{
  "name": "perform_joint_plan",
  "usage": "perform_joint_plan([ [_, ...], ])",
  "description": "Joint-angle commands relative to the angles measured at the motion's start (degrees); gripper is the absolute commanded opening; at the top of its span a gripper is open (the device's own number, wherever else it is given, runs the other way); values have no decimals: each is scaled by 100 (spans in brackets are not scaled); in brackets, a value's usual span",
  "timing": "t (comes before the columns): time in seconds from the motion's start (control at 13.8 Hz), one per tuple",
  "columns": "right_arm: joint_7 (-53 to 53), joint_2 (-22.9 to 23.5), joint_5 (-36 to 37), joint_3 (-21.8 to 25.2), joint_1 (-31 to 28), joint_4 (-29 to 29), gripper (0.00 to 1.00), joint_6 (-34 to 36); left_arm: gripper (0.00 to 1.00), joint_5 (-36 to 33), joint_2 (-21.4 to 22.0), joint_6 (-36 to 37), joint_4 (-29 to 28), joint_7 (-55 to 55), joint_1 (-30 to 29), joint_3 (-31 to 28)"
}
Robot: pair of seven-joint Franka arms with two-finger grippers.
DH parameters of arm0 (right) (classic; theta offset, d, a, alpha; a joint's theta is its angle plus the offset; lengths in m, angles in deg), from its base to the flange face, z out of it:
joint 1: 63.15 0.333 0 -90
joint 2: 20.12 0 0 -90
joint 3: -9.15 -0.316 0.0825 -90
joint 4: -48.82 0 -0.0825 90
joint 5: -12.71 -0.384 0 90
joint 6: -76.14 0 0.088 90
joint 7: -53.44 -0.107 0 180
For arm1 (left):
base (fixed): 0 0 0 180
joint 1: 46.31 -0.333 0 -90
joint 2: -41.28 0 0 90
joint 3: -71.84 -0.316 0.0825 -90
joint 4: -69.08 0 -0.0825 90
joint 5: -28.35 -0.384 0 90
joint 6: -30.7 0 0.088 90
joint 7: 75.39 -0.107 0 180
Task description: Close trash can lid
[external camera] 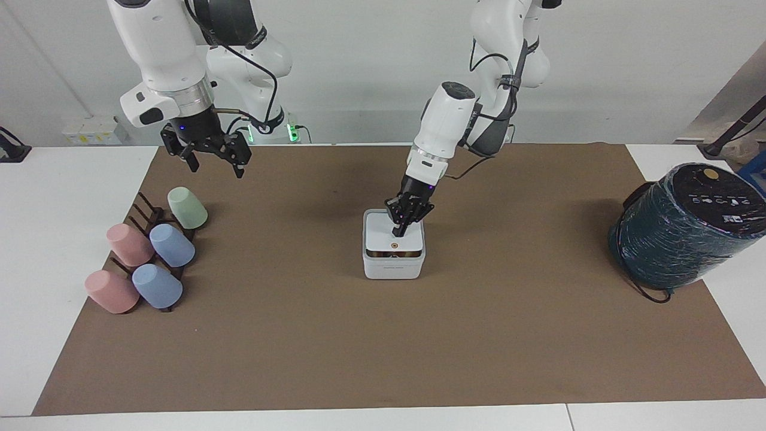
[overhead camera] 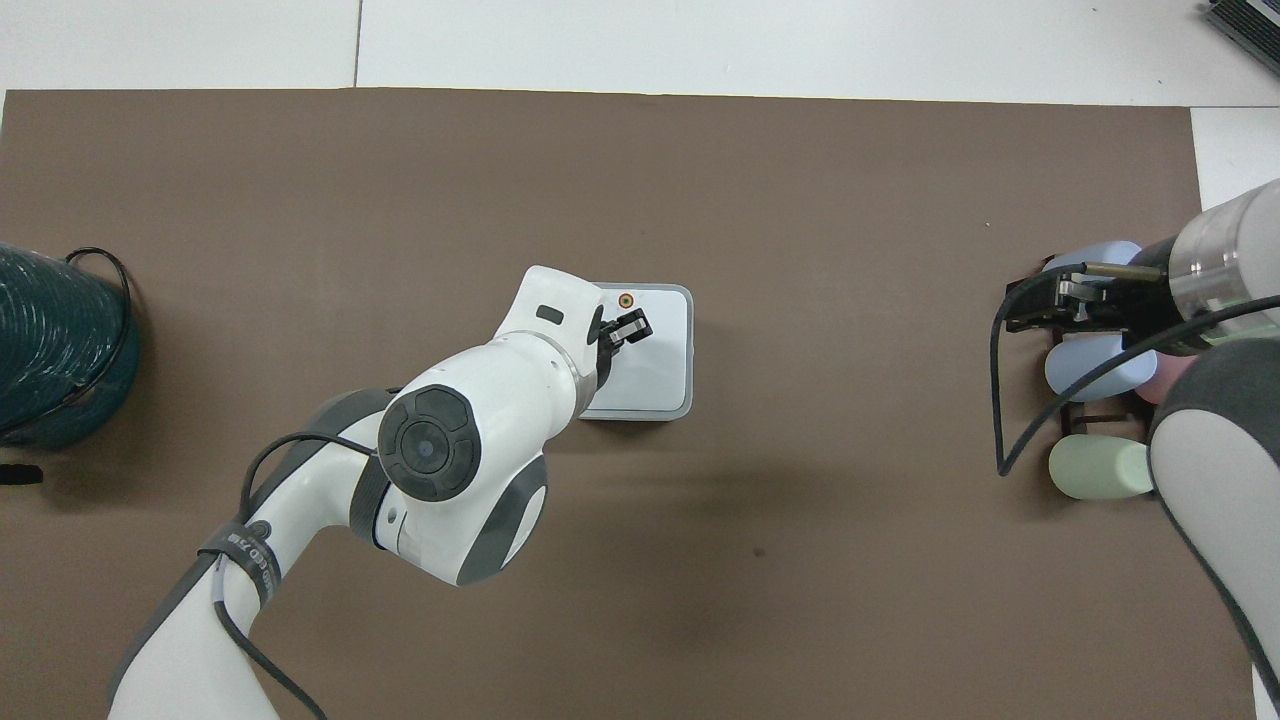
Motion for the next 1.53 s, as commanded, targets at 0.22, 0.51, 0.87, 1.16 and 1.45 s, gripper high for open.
perform_joint_plan([
  [0.22, 148, -63, -85, -67, -128, -74, 100, -23, 12, 115, -421, -192, 198, -56, 64, -25],
  [0.51, 148, -63, -85, -67, -128, -74, 100, -23, 12, 115, -614, -254, 198, -82, 152, -25],
  [0.87, 148, -63, -85, -67, -128, -74, 100, -23, 13, 62, -343, 1024, 741, -64, -32, -51],
  [1.16, 148, -63, -85, -67, -128, -74, 100, -23, 14, 44, -1, 2616, 1261, -738, -654, -78],
  [1.45, 148, -63, -85, -67, -128, -74, 100, -23, 17, 53, 220, 3989, 1507, -2354, -1437, -87],
])
